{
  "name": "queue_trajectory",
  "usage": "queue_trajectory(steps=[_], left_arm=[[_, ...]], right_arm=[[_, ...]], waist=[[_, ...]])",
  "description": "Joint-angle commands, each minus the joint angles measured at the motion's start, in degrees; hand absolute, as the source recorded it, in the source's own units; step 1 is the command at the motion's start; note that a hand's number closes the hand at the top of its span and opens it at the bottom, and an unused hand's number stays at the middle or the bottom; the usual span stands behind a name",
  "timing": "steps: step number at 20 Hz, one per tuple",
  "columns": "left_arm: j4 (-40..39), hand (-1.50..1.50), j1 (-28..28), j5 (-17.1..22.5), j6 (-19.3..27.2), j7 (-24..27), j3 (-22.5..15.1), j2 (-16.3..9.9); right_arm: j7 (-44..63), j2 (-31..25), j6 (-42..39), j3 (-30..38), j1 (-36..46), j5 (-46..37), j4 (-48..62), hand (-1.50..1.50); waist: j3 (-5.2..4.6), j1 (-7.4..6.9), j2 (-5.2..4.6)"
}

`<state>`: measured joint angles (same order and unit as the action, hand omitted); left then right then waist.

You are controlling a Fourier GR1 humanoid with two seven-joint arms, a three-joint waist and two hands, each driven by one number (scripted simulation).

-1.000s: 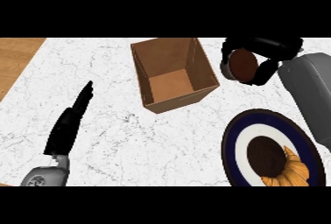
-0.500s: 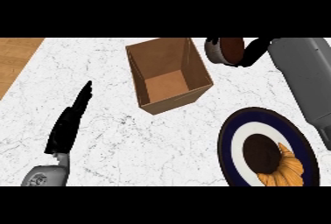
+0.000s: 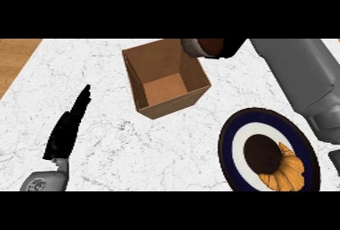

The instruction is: Pick the cupcake from the plate and place it in the cardboard box

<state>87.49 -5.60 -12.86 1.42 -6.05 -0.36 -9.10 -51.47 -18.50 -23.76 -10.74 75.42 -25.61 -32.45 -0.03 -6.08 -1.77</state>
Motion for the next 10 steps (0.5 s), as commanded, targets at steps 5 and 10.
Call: queue_trajectory(steps=[5, 10], left_arm=[[1.04, 0.00, 1.38, -0.28, 1.24, -1.74, 0.37, 0.81], [0.77, 0.00, 2.65, -0.30, 1.61, -0.17, 1.35, 0.34]], right_arm=[[-3.60, 8.70, -7.09, -4.81, 5.73, -0.57, 6.44, 1.50], [-3.85, 12.62, -4.24, -8.45, 5.38, -2.97, 8.96, 1.50]], waist=[[-0.01, 1.87, 0.65], [-0.01, 2.95, 0.92]])
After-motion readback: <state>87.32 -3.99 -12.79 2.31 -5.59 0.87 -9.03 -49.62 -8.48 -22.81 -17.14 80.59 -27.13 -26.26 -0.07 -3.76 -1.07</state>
